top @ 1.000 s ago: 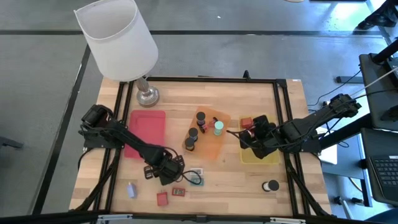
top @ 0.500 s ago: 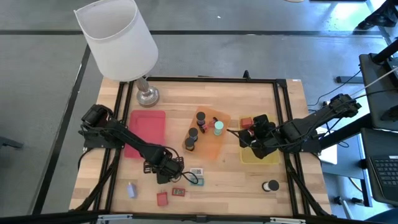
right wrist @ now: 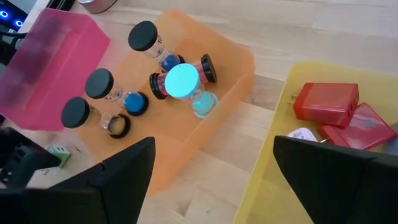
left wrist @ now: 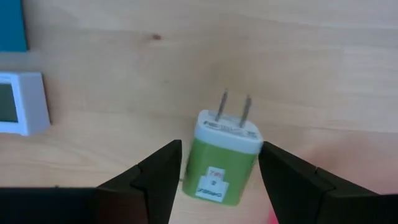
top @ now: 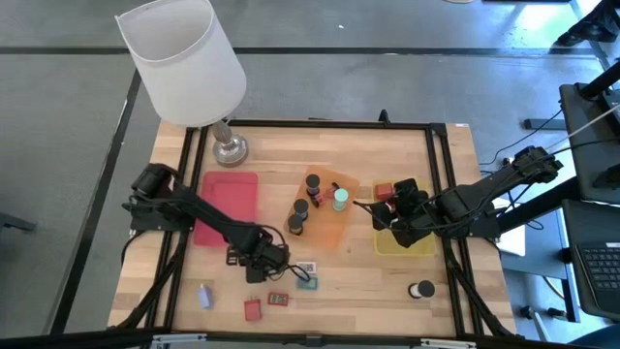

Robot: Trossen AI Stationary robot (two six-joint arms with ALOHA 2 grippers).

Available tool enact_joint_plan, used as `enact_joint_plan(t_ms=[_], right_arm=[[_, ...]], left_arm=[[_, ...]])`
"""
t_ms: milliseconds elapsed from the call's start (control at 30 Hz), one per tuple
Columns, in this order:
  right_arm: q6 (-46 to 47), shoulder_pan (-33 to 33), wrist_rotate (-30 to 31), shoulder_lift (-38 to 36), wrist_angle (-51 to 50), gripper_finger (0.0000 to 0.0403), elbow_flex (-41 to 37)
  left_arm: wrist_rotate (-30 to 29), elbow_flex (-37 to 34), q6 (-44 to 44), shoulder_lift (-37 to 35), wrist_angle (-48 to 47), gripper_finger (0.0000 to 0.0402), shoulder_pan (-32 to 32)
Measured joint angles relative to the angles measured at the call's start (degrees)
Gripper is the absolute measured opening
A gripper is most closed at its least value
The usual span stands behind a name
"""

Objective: Pick & Place Office items
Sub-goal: Put the green charger adapter into the yellow bin

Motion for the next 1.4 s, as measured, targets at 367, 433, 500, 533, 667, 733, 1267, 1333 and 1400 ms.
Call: enact_joint_plan(t_ms=[367, 433, 500, 533, 667, 733, 1267, 1333, 1400], right_arm=[[-0.08, 0.00, 0.00, 0.00, 0.22, 0.0331, 0.00], [-0.35, 0.00, 0.00, 0.00, 0.22, 0.0331, 0.00], [-0.50, 0.00, 0.00, 0.00, 0.22, 0.0331, 0.00], [-0.50, 0.00, 0.00, 0.00, 0.21, 0.0331, 0.00], [-0.50, 0.00, 0.00, 0.00, 0.22, 0.0331, 0.00], [-0.52, 0.00, 0.00, 0.00, 0.46, 0.0331, 0.00], [-29.52, 0.00, 2.37, 0.00, 30.74, 0.0331, -0.02], [-39.23, 0.00, 2.90, 0.00, 37.33, 0.0331, -0.02], [-49.25, 0.00, 3.02, 0.00, 44.26, 0.0331, -0.02]], left_arm=[[-0.26, 0.00, -0.79, 0.99, 1.63, 0.0159, 0.55], [-0.47, 0.00, -3.30, 0.97, 1.94, 0.0143, 0.61], [-0.70, 0.00, -7.32, 0.91, 2.47, 0.0143, 0.92], [-1.48, 0.00, -10.04, 0.68, 2.85, 0.0143, 1.12], [-5.38, 0.94, -20.96, -2.22, 3.77, 0.0143, 2.52], [-5.44, 2.88, -25.78, -4.47, 4.58, 0.0143, 3.56], [-29.34, 7.28, -42.70, -29.02, 29.39, 0.0145, 6.00], [-32.51, 7.28, -44.37, -30.81, 31.33, 0.0145, 5.66], [-35.37, 7.28, -47.61, -32.11, 34.36, 0.0145, 5.46]])
